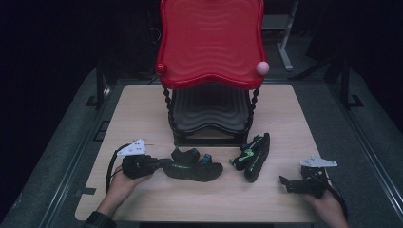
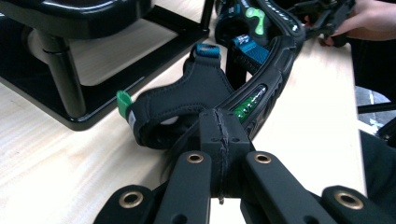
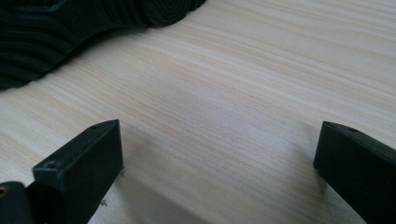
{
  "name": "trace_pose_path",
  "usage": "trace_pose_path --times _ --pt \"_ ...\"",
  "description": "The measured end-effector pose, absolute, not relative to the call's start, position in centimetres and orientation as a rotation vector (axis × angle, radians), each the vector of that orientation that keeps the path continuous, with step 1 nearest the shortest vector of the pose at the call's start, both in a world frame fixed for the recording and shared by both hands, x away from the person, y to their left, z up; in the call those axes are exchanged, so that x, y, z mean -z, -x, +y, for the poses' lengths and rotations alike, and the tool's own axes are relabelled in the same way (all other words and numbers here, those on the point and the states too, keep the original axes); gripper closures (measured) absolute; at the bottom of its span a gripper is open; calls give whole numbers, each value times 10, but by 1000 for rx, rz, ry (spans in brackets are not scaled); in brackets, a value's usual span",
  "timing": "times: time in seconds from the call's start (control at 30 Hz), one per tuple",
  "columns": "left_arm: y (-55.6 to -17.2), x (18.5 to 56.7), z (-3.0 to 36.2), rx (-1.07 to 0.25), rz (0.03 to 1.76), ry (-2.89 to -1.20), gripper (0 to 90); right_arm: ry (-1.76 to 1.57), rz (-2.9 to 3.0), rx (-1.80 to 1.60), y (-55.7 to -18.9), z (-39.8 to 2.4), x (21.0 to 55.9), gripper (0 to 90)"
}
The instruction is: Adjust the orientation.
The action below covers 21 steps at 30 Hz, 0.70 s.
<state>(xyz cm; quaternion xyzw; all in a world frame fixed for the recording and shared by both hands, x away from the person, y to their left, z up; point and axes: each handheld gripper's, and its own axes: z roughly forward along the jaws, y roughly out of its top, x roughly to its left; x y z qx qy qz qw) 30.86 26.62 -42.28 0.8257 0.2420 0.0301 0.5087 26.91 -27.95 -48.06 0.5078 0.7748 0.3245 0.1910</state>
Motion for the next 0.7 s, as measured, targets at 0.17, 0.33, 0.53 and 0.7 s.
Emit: trace_pose_path --times 0.17,0.33,0.53,0.7 --pt "-300 423 270 -40 565 -1991 900 -1425 2176 -915 -269 -280 481 10" --pt "-286 426 273 8 531 -2018 900 -1425 2176 -911 -269 -280 481 10" --pt "-275 433 276 60 515 -2044 900 -1423 2176 -906 -269 -280 481 10" --pt "-273 440 278 99 510 -2073 900 -1423 2176 -905 -269 -280 481 10"
